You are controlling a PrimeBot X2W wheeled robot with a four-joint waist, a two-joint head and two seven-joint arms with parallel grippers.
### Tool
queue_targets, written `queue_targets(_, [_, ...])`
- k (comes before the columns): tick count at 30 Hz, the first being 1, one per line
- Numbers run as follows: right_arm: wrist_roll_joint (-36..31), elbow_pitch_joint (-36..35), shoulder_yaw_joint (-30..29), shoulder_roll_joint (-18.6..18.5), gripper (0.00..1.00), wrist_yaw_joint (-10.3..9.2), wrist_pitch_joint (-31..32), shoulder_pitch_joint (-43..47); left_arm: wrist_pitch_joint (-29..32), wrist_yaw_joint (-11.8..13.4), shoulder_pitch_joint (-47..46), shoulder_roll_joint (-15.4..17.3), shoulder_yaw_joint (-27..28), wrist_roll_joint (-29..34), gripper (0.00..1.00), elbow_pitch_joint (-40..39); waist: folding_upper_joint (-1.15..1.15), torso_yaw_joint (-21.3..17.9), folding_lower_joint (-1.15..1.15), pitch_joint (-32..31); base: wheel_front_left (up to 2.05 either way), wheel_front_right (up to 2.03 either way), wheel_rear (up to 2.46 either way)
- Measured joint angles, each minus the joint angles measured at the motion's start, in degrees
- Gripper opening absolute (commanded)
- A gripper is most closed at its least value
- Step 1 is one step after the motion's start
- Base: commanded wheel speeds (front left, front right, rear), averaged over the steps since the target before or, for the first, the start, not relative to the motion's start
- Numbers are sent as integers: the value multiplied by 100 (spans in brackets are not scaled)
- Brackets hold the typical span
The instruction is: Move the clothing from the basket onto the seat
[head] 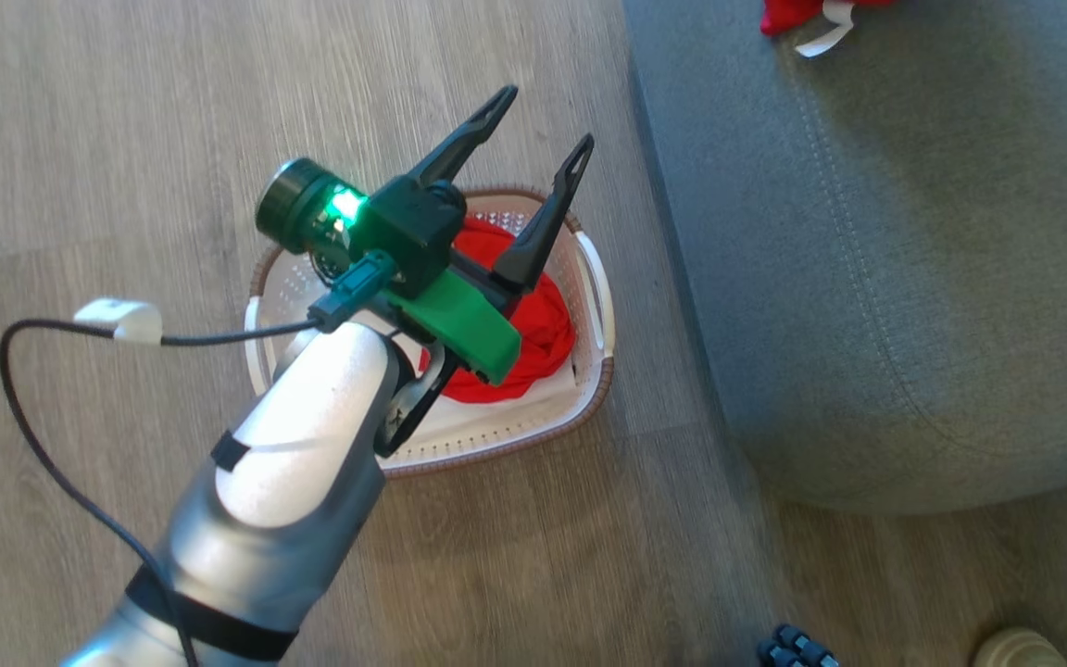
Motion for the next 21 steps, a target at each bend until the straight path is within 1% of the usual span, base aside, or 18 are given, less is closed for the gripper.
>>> queue_targets(5, [-36,554,-568,-37,0,0,0,241,157,30,-143,125,-78,64,100,-229,0,1,0,296,0,0,0])
queue_targets(10, [-147,1002,-921,26,0,0,0,641,280,52,-247,178,-108,127,100,-386,0,6,0,573,0,0,0])
queue_targets(14, [-264,1159,-1165,198,0,0,0,727,350,62,-305,221,-130,158,100,-539,0,-13,0,774,0,0,0])
queue_targets(21, [-534,1360,-1514,389,0,0,0,1003,403,76,-419,254,-221,216,100,-658,0,16,0,985,0,0,0])
